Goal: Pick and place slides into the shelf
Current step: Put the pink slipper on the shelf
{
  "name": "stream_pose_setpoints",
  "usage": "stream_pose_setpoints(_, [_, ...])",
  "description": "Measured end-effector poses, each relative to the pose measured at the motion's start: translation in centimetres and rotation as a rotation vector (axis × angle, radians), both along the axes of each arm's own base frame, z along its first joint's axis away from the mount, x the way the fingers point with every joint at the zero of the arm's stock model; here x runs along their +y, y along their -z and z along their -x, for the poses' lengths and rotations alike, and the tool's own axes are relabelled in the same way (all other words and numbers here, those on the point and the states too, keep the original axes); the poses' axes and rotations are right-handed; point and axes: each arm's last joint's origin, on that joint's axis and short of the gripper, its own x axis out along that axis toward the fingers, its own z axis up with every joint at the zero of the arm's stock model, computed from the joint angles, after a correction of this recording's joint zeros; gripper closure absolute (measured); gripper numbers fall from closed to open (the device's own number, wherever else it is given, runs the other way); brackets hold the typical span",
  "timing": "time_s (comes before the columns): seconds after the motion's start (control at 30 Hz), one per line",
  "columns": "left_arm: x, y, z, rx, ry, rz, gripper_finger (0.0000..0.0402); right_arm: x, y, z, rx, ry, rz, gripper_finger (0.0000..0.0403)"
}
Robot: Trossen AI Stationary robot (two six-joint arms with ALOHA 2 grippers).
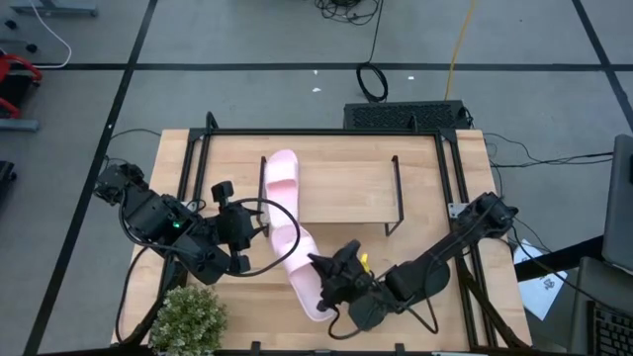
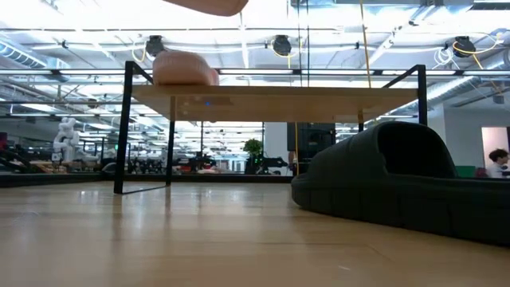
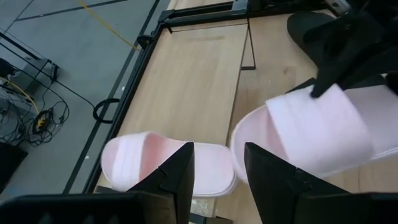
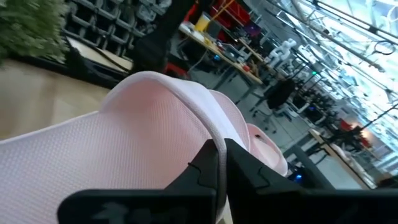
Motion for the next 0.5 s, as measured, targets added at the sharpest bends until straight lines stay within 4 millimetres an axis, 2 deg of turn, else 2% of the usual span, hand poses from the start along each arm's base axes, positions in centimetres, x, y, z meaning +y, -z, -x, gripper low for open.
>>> stream_pose_setpoints(0.2, [-0.1, -0.1, -0.1, -0.011, -0.001, 0.008, 0.0261, 0.2, -0.1, 0.2, -0.005, 0.019, 0.013, 0.0402])
stream_pose_setpoints(0.4, [-0.1, -0.1, -0.2, -0.019, 0.002, 0.021, 0.0261, -1.0, -0.6, 0.1, 0.023, 0.252, 0.177, 0.0403])
stream_pose_setpoints(0.5, [-0.1, -0.1, -0.2, -0.019, 0.002, 0.021, 0.0261, -2.0, -1.2, -0.6, 0.042, 0.293, 0.214, 0.0403])
